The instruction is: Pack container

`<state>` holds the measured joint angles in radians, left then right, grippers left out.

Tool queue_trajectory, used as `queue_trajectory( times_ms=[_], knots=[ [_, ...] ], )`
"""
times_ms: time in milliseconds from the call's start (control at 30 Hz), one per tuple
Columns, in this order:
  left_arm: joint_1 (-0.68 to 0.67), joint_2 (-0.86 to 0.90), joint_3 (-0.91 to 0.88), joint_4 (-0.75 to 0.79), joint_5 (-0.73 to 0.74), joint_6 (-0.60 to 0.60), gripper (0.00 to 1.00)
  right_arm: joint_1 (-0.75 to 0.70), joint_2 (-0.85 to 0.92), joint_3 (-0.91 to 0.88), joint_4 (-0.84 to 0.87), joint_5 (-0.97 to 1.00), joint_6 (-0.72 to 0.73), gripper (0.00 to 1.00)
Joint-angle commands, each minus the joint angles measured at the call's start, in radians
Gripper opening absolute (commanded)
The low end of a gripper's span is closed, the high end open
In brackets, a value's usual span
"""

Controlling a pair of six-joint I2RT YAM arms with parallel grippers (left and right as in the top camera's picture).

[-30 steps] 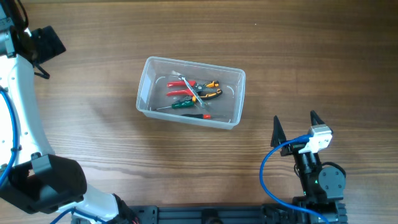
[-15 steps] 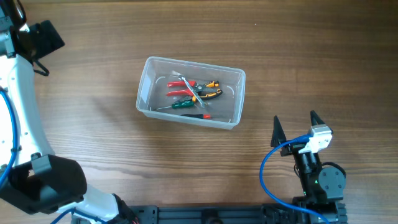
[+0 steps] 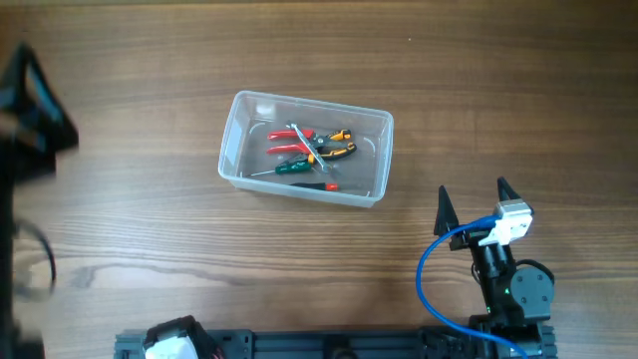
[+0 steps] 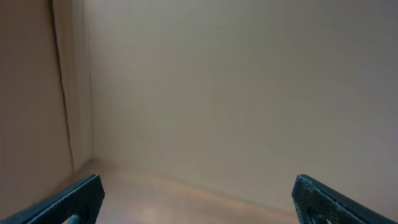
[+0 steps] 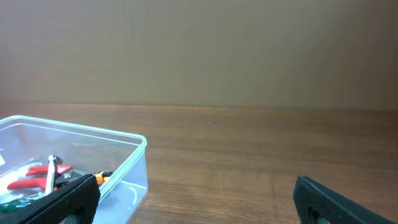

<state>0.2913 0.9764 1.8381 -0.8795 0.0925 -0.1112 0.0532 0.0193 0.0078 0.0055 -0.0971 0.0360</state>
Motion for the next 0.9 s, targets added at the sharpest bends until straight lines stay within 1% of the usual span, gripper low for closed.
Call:
queue_trajectory(
  times_ms=[0,67,100,167,200,233,267,333,467,533,600,667,867],
  knots=[
    [-0.020,-0.132,-0.124,-0.002,0.023,-0.010,1.00,-0.006,-0.017,-0.003,0.002,-0.012,-0.010,1.00],
    [-0.020,-0.228,-0.241,0.008,0.023,-0.010,1.00,-0.006,-0.017,-0.003,0.002,-0.012,-0.010,1.00],
    [-0.020,-0.282,-0.331,0.026,0.024,-0.010,1.00,-0.006,-0.017,-0.003,0.002,-0.012,-0.010,1.00],
    [-0.021,-0.349,-0.447,0.065,0.037,-0.010,1.00,-0.006,-0.017,-0.003,0.002,-0.012,-0.010,1.00],
    [-0.021,-0.392,-0.540,0.100,0.051,-0.010,1.00,-0.006,-0.017,-0.003,0.002,-0.012,-0.010,1.00],
    [-0.021,-0.431,-0.633,0.142,0.067,-0.010,1.00,-0.006,-0.017,-0.003,0.002,-0.012,-0.010,1.00],
    [-0.021,-0.496,-0.802,0.237,0.098,-0.010,1.00,-0.006,-0.017,-0.003,0.002,-0.012,-0.010,1.00],
    [-0.028,-0.549,-0.945,0.332,0.126,-0.010,1.00,-0.006,-0.017,-0.003,0.002,-0.012,-0.010,1.00],
    [-0.098,-0.671,-1.239,0.522,0.127,-0.010,1.00,-0.006,-0.017,-0.003,0.002,-0.012,-0.010,1.00],
    [-0.117,-0.716,-1.328,0.568,0.128,-0.010,1.00,-0.006,-0.017,-0.003,0.002,-0.012,-0.010,1.00],
    [-0.137,-0.775,-1.416,0.577,0.126,-0.038,1.00,-0.006,-0.017,-0.003,0.002,-0.012,-0.010,1.00],
    [-0.147,-0.806,-1.460,0.577,0.124,-0.058,1.00,-0.006,-0.017,-0.003,0.002,-0.012,-0.010,1.00],
    [-0.171,-0.881,-1.556,0.576,0.125,-0.059,1.00,-0.006,-0.017,-0.003,0.002,-0.012,-0.010,1.00]
  ],
)
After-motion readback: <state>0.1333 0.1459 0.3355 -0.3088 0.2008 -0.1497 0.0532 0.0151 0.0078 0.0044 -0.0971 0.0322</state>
